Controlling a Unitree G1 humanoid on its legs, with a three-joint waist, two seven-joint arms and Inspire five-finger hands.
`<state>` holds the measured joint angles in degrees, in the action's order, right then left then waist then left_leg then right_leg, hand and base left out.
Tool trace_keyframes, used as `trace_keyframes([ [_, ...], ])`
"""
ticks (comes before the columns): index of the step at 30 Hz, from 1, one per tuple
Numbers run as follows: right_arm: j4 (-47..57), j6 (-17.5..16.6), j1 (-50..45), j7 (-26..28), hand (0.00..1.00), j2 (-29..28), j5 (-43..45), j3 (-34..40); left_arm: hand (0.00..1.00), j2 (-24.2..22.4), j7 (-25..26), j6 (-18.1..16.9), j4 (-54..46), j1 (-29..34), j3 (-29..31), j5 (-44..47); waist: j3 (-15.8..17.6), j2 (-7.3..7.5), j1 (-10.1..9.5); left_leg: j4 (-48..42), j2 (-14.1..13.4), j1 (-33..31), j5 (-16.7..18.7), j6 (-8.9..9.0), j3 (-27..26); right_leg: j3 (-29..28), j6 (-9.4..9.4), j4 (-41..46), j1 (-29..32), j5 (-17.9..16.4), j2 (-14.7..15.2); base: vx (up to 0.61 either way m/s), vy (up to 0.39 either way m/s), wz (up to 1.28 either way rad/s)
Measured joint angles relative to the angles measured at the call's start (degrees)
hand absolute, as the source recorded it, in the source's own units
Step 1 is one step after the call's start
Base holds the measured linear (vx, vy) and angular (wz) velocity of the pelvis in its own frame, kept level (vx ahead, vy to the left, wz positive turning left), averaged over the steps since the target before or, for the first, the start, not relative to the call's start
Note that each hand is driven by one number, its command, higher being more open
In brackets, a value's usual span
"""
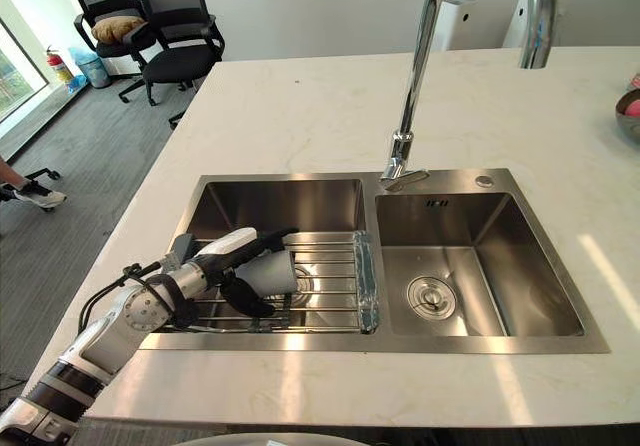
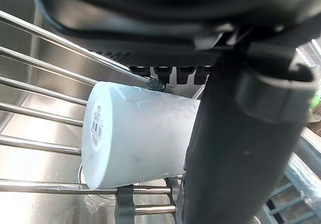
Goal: Walk over to the sink, pick up the cup, carry it to the dishwasher, place the cup inside the dishwasher, then close the dishwasher door
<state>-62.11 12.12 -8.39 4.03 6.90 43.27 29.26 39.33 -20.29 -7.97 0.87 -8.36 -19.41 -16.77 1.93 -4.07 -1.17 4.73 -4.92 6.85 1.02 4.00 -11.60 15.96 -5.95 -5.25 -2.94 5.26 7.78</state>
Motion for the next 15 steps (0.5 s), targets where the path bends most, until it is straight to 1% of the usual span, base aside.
trace_keyframes([
  [2,0.3,0.0,0.0,-0.5,1.00,0.3,0.0,-1.5,1.00,0.1,0.6,-0.1,0.0,0.2,0.0,0.0,0.0,-0.01,0.11,0.0,0.0,0.0,0.0,0.00,0.1,0.0,0.00,0.0,0.0,0.0,0.0,-0.04,-0.020,0.01],
  [3,0.6,0.0,0.0,-0.9,1.00,0.5,0.1,-2.7,1.00,0.1,1.9,-0.6,0.0,0.8,0.1,0.0,0.0,-0.02,0.20,0.0,0.0,-0.1,0.0,0.00,0.1,0.1,0.00,0.0,0.0,0.0,0.0,0.00,0.000,0.00],
  [7,1.1,0.1,-0.1,-2.2,1.00,0.7,0.5,-5.0,1.00,0.1,6.3,-3.4,-0.1,4.1,1.7,0.0,0.1,-0.02,0.41,0.0,0.0,-0.3,0.0,-0.01,0.3,0.1,-0.01,0.0,0.2,0.0,0.0,0.00,0.000,0.00],
  [9,1.8,0.3,-0.4,-3.0,1.00,0.7,0.5,-5.5,1.00,0.1,9.5,-5.2,-1.9,7.8,4.9,0.0,0.2,0.00,0.41,0.0,0.1,-0.5,0.0,-0.02,0.6,0.3,-0.02,0.0,0.3,0.0,0.0,0.00,0.000,0.02],
  [11,2.1,0.3,-0.7,-3.4,1.00,0.7,0.5,-6.5,1.00,-0.1,11.8,-6.2,-4.9,10.8,8.4,0.0,0.2,0.06,0.26,-0.2,0.1,-0.8,0.0,-0.04,1.0,0.8,-0.04,0.0,0.3,0.0,0.0,0.00,-0.002,0.11],
  [14,2.4,0.2,-1.4,-4.3,1.00,0.7,0.5,-7.2,1.00,-1.3,15.2,-8.3,-10.0,13.5,12.7,-0.1,0.3,0.15,-0.71,-0.9,0.1,-1.7,0.1,-0.16,1.8,1.6,-0.04,0.1,0.3,0.0,0.2,-0.03,-0.013,0.15],
  [15,2.4,0.1,-1.6,-4.6,1.00,0.7,0.5,-7.2,1.00,-3.1,16.8,-9.5,-12.5,14.3,14.7,-0.1,0.3,0.16,-1.20,-1.4,0.2,-2.4,0.1,-0.22,2.3,1.9,-0.04,0.2,0.5,0.0,0.3,-0.03,-0.013,0.20],
])
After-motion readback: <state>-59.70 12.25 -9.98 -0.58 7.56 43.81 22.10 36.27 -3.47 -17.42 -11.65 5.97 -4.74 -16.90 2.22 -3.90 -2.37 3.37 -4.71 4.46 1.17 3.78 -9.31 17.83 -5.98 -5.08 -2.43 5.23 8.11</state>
